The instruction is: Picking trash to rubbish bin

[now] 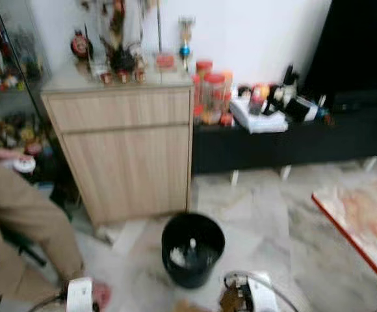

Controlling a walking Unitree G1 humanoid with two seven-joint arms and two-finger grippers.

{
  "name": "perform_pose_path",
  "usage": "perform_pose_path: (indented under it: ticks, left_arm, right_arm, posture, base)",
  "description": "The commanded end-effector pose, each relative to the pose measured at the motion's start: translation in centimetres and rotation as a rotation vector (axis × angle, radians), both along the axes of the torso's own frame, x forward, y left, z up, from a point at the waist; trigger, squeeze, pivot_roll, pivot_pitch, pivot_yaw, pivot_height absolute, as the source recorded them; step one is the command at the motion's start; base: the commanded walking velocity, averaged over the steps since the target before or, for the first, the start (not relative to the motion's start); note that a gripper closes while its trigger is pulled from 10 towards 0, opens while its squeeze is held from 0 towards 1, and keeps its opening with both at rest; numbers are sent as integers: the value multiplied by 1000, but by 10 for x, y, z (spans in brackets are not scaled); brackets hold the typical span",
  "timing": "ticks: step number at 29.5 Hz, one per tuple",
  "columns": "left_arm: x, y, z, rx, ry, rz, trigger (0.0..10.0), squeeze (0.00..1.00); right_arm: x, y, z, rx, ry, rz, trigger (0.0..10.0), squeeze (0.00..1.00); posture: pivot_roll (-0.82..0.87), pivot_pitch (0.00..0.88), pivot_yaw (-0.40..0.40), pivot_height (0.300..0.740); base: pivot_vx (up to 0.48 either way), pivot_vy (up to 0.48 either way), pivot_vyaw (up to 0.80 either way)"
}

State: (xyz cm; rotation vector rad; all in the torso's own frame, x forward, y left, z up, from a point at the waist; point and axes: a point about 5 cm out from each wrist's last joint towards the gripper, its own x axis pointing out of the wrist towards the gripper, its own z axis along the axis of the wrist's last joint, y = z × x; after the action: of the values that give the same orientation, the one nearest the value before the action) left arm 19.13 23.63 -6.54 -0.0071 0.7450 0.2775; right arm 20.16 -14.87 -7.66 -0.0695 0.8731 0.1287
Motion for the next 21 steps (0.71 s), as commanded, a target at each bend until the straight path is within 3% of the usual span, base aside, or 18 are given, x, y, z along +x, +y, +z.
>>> perform_pose_path:
  ticks: [1,15,21]
  left_arm:
    - [-1,7,1,13,2,13,10000,0]
    - [3,6,3,14,-12,2,10000,0]
    - [9,6,7,19,-39,-4,10000,0]
  right_arm:
    - [8,9,5,17,-29,10,10000,0]
    - [11,6,6,35,-43,-20,10000,0]
    - [27,13,18,76,-124,-7,10000,0]
  posture:
    - [78,0,-32,740]
    - [80,0,-39,740]
    - [78,0,-42,740]
  base:
    - [307,0,0]
    - [310,0,0]
    - [309,0,0]
